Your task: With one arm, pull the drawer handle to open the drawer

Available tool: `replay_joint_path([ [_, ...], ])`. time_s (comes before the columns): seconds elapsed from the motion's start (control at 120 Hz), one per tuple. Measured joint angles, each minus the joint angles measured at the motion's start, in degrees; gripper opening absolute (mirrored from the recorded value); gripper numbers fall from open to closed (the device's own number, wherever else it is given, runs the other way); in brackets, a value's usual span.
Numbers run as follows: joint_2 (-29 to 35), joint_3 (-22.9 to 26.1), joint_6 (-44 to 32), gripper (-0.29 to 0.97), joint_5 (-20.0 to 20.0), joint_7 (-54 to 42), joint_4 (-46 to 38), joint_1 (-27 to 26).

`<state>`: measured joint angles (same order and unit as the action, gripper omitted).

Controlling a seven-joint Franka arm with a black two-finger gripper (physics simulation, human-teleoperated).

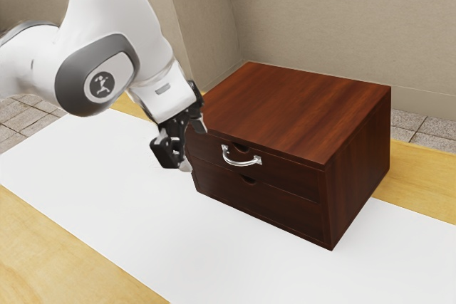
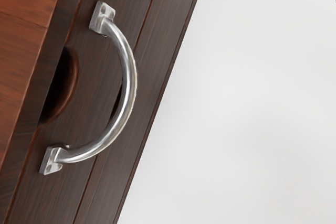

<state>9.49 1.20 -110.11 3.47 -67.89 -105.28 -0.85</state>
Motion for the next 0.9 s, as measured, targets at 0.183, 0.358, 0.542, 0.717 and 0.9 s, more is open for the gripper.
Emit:
replay_joint_path([
  [0.183, -0.44, 0.93, -8.76, 0.38, 0.26, -6.46, -2.13, -1.08],
  [0.358, -0.19, 1.07, -14.80, 0.26, 0.19, -11.02, -5.93, -1.25],
  [0.542, -0.24, 1.06, -18.11, 0.22, -0.26, -14.44, -7.53, -1.19],
  [0.717, -0.31, 1.06, -19.54, 0.21, -0.50, -16.62, -8.85, -1.18],
  [0.9, -0.59, 1.07, -20.22, 0.20, -0.64, -18.15, -9.77, -1.10],
])
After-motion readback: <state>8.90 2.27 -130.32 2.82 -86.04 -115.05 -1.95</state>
